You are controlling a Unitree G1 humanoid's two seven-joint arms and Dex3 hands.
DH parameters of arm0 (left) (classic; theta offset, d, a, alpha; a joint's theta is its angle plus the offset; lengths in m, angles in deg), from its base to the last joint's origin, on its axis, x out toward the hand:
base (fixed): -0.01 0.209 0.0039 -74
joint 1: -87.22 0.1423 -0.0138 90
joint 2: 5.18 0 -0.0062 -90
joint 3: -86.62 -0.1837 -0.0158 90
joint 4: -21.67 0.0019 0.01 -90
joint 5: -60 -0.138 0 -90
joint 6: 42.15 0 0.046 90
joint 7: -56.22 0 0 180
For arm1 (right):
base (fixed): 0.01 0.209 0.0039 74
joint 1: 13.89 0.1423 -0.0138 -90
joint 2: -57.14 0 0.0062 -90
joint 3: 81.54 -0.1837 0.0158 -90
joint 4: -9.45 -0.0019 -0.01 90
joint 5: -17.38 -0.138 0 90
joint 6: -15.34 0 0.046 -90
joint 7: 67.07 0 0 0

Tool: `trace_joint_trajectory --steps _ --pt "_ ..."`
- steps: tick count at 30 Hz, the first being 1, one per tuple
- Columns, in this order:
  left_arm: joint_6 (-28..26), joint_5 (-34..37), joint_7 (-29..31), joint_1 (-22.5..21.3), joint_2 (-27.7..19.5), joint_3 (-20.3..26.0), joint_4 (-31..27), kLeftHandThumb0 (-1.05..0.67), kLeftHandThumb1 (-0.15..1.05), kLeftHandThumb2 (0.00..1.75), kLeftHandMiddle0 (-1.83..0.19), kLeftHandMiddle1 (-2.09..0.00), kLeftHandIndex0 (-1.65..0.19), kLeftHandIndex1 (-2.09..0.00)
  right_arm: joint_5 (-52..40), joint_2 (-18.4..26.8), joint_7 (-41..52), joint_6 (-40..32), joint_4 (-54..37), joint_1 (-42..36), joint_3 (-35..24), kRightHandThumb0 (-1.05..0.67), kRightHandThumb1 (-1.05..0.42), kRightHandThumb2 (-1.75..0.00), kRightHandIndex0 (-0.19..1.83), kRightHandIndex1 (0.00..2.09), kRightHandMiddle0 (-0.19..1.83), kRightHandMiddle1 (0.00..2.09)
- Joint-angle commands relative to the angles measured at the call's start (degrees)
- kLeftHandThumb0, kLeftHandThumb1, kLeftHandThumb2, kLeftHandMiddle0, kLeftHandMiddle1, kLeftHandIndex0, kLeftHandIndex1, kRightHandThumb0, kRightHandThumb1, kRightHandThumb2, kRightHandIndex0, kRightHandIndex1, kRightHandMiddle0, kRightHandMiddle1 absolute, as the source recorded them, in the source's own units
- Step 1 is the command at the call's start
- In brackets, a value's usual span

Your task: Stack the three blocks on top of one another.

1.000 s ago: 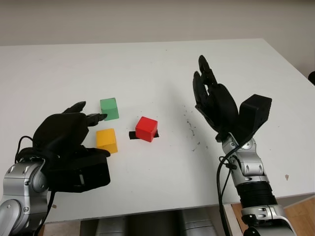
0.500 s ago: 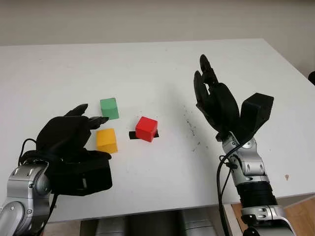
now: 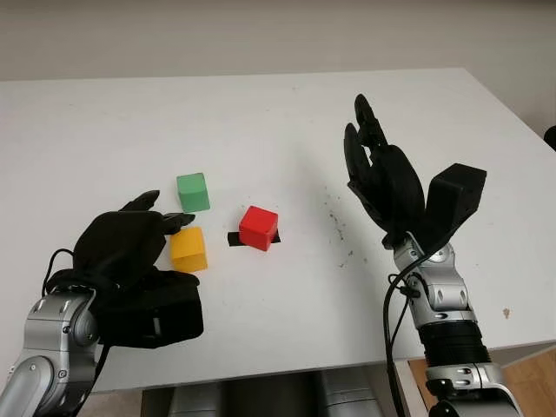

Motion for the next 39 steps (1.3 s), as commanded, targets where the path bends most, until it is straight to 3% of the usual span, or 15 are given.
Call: trace_joint_trajectory --steps 1,10,13,17,30,39 --pt "0.22 -0.84 -0.57 0.05 0.31 -0.52 -0.03 -0.76 0.97 0.05 -0.12 -0.06 -0.47 -0.15 0.02 0.22 0.12 -0.26 -1.45 -0.58 -0.16 -0.73 -1.05 -0.53 -0.19 0.00 -0.19 0.00" --pt "0.30 -3.70 -1.64 0.05 1.04 -1.43 0.17 -0.72 0.98 0.05 -0.22 -0.07 -0.56 -0.31 -0.04 0.33 0.33 -0.83 -1.74 -0.82 -0.37 -0.72 -1.05 -0.54 -0.19 0.00 -0.19 0.00" --pt "0.23 -4.24 -3.52 0.34 2.00 -1.55 0.43 -0.65 0.97 0.06 -0.30 -0.06 -0.40 -0.88 -0.49 0.29 0.63 -1.17 -1.70 -0.72 -0.52 -0.72 -1.05 -0.53 -0.19 0.00 -0.19 0.00" --pt "-0.10 -4.21 -4.89 0.44 3.19 -1.48 1.04 -0.52 1.00 0.06 -0.39 -0.07 -0.39 -1.20 -0.33 0.50 0.77 -1.17 -1.57 -0.64 -0.48 -0.69 -1.05 -0.54 -0.19 0.00 -0.19 0.00" --pt "1.41 -5.23 -6.62 0.52 2.80 -1.57 1.67 -0.43 1.01 0.05 -0.52 -0.09 -0.31 -1.60 -0.68 0.52 0.60 -1.93 -2.12 -0.87 -0.65 -0.69 -1.05 -0.51 -0.19 0.00 -0.19 0.00" --pt "3.20 -6.51 -5.30 -0.45 0.59 0.02 -2.52 -0.45 0.99 0.05 -0.59 -0.14 -0.32 -1.53 -0.98 0.14 0.61 -2.52 -2.56 -0.99 -0.70 -0.68 -1.05 -0.50 -0.19 0.00 -0.19 0.00"
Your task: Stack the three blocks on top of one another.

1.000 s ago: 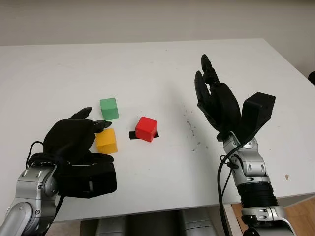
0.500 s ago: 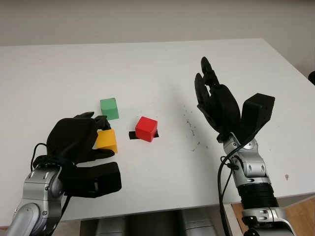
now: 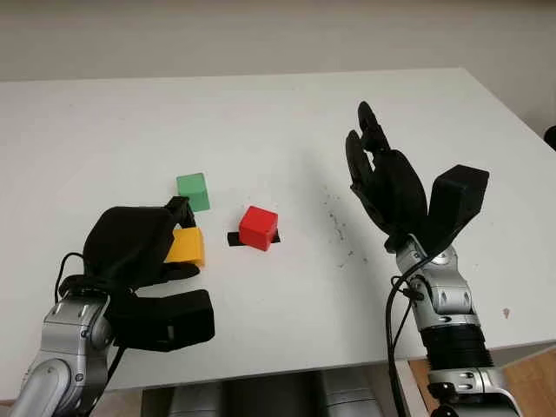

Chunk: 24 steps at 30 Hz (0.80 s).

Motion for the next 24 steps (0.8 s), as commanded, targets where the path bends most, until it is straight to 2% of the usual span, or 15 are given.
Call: trace_joint_trajectory --steps 1,4,7,10,11,15,21,24 --pt "0.63 -0.87 0.98 -0.95 -1.35 1.17 -2.49 -0.44 0.99 0.05 -0.58 -0.15 -0.34 -1.51 0.05 0.15 0.06 -0.36 -1.30 0.09 0.06 -0.67 -1.05 -0.51 -0.19 0.00 -0.19 0.00" --pt "1.24 -0.81 3.21 -2.53 -2.15 1.81 -4.12 -0.43 0.98 0.05 -0.56 -0.14 -0.42 -1.38 0.35 0.23 0.10 -0.15 -1.01 0.32 0.20 -0.67 -1.05 -0.52 -0.19 0.00 -0.19 0.00" --pt "2.28 -0.83 6.46 -6.19 -3.86 2.58 -5.27 -0.44 0.97 0.05 -0.56 -0.13 -0.45 -1.34 0.25 0.05 0.33 0.11 -0.74 0.48 0.28 -0.67 -1.05 -0.54 -0.19 0.00 -0.19 0.00" --pt "3.01 0.95 9.51 -10.22 -4.98 3.54 -5.47 -0.46 0.96 0.05 -0.60 -0.12 -0.46 -1.47 1.13 0.46 1.27 1.50 -0.24 0.57 1.07 -0.67 -1.05 -0.63 -0.19 0.00 -0.19 0.00" --pt "3.19 1.53 10.49 -11.27 -5.23 3.74 -5.41 -0.46 0.98 0.06 -0.57 -0.09 -0.39 -1.53 1.28 0.45 1.35 1.57 -0.17 0.62 1.17 -0.66 -1.05 -0.65 -0.19 0.00 -0.19 0.00" --pt "5.68 5.26 16.71 -18.20 -8.73 3.73 -3.76 -0.48 0.96 0.05 -0.60 -0.08 -0.45 -1.46 0.59 -0.58 1.19 1.80 0.44 0.93 0.88 -0.67 -1.05 -0.65 -0.19 0.00 -0.19 0.00" --pt "5.01 18.91 27.09 -29.27 -9.72 2.95 1.28 -0.45 0.94 0.05 -0.60 -0.06 -0.50 -1.30 0.78 -0.96 1.27 2.11 1.25 1.06 1.20 -0.68 -1.05 -0.64 -0.19 0.00 -0.19 0.00" --pt "4.02 23.39 30.05 -34.31 -9.12 1.38 5.00 -0.43 0.93 0.05 -0.58 -0.05 -0.54 -1.20 0.78 -1.24 0.98 2.12 1.55 1.05 1.17 -0.69 -1.05 -0.64 -0.19 0.00 -0.19 0.00"
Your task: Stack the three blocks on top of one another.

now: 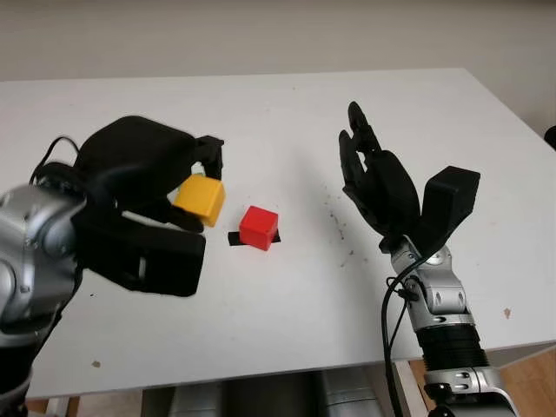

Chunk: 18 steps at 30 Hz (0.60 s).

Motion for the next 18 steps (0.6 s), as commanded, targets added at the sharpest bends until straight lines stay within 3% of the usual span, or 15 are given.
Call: trace_joint_trajectory --steps 1,7,11,16,18 --pt "-0.40 2.26 1.30 -4.13 0.01 -1.41 2.45 -0.43 0.93 0.05 -0.57 -0.05 -0.53 -1.23 -0.16 -0.56 -0.29 0.57 -0.08 0.86 -0.15 -0.68 -1.05 -0.63 -0.19 0.00 -0.19 0.00" --pt "-0.59 9.56 2.51 -11.07 1.62 -4.40 11.59 -0.45 0.94 0.05 -0.53 -0.05 -0.53 -1.26 0.47 -0.46 -0.08 0.90 -0.15 0.58 0.30 -0.69 -1.05 -0.64 -0.19 0.00 -0.19 0.00" --pt "1.83 12.39 0.93 -13.60 2.41 -6.13 16.69 -0.49 0.97 0.06 -0.48 -0.05 -0.42 -1.50 0.38 -0.74 -0.33 0.74 -0.42 0.37 0.20 -0.69 -1.05 -0.65 -0.19 0.00 -0.19 0.00" --pt "6.03 11.09 -3.13 -15.70 3.09 -9.20 21.86 -0.50 0.99 0.06 -0.45 -0.04 -0.36 -1.70 0.52 -0.78 -0.47 0.94 -0.28 0.35 0.29 -0.71 -1.05 -0.64 -0.19 0.00 -0.19 0.00" --pt "8.57 9.03 -6.28 -15.74 3.34 -10.50 23.19 -0.50 0.98 0.05 -0.46 -0.05 -0.38 -1.62 0.59 -0.83 -0.61 1.03 -0.26 0.34 0.28 -0.70 -1.05 -0.64 -0.19 0.00 -0.19 0.00"
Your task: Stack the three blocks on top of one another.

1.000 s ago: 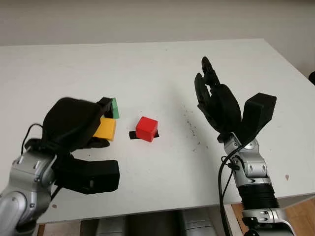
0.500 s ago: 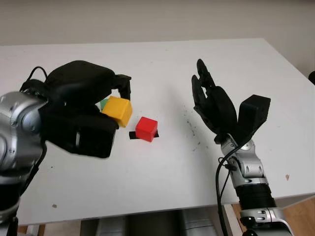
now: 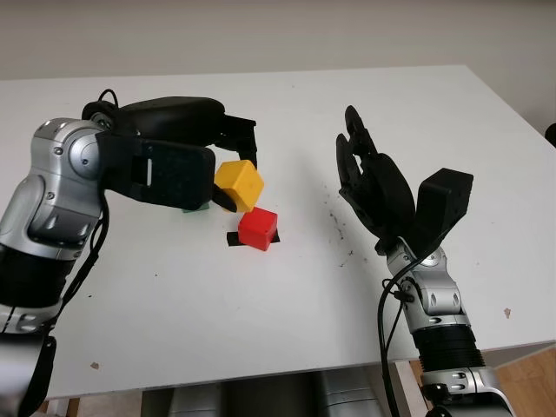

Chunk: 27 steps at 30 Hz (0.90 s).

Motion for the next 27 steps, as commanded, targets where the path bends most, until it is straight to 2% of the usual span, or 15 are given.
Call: trace_joint_trajectory --steps 1,8,12,27 --pt "2.15 -1.57 -2.98 -1.89 0.42 -1.19 1.17 -0.50 0.97 0.05 -0.46 -0.05 -0.40 -1.57 0.23 -0.09 -0.09 0.95 -0.36 0.37 0.00 -0.70 -1.05 -0.64 -0.19 0.00 -0.19 0.00" --pt "5.11 -4.79 -8.04 -1.02 2.00 -3.51 3.25 -0.45 0.93 0.05 -0.46 -0.05 -0.43 -1.44 0.01 -0.11 0.16 0.79 -0.88 0.19 0.00 -0.70 -1.05 -0.64 -0.19 0.00 -0.19 0.00" --pt "5.51 -5.72 -7.99 -0.79 2.57 -4.61 3.57 -0.45 0.93 0.05 -0.44 -0.05 -0.45 -1.38 0.10 -0.27 -0.13 0.89 -0.91 0.19 -0.02 -0.69 -1.05 -0.66 -0.19 0.00 -0.19 0.00" --pt "6.76 -6.10 -7.54 -0.46 2.99 -5.74 3.39 -0.45 0.92 0.05 -0.49 -0.07 -0.45 -1.49 0.09 -0.90 -0.89 0.04 -2.12 -0.18 0.28 -0.70 -1.05 -0.64 -0.19 0.00 -0.19 0.00"
